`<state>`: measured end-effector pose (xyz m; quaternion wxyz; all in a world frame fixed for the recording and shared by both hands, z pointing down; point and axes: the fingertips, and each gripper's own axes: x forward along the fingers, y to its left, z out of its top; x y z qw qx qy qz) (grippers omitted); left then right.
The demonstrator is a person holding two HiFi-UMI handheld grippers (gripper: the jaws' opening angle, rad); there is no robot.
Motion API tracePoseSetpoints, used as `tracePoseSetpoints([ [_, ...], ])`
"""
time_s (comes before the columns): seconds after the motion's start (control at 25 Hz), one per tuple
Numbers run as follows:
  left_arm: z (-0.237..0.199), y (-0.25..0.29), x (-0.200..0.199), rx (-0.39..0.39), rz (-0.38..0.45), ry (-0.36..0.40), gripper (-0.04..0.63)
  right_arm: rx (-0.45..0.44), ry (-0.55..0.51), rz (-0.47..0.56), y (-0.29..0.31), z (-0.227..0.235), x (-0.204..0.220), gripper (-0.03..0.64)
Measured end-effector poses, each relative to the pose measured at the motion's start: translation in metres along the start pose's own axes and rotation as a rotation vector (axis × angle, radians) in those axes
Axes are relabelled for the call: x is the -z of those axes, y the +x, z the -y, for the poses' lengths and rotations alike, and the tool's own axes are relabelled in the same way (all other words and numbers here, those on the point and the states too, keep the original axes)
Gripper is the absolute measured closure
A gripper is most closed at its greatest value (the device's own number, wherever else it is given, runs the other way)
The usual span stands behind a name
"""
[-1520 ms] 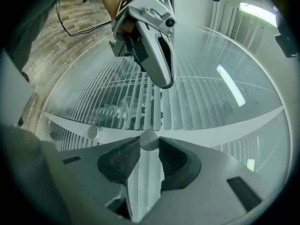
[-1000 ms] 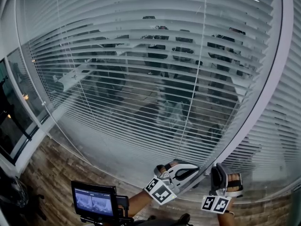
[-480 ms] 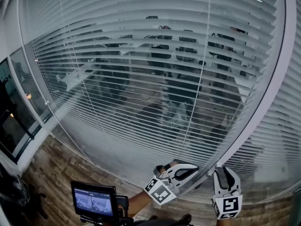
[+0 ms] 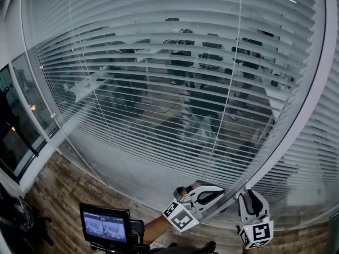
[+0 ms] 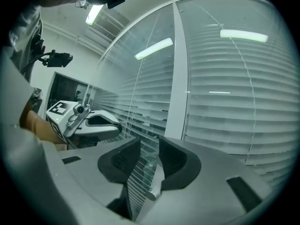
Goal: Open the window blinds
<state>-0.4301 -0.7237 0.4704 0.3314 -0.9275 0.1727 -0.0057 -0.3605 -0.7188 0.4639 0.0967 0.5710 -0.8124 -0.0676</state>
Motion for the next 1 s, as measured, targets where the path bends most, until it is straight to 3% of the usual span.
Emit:
tracePoseSetpoints([
  [1.0,-0.011,-0.009,0.014,-0.017,-0.018,-0.006,0.591,0.009,-0.024,-0.039,0.016,-0.002,0.010,0.503],
])
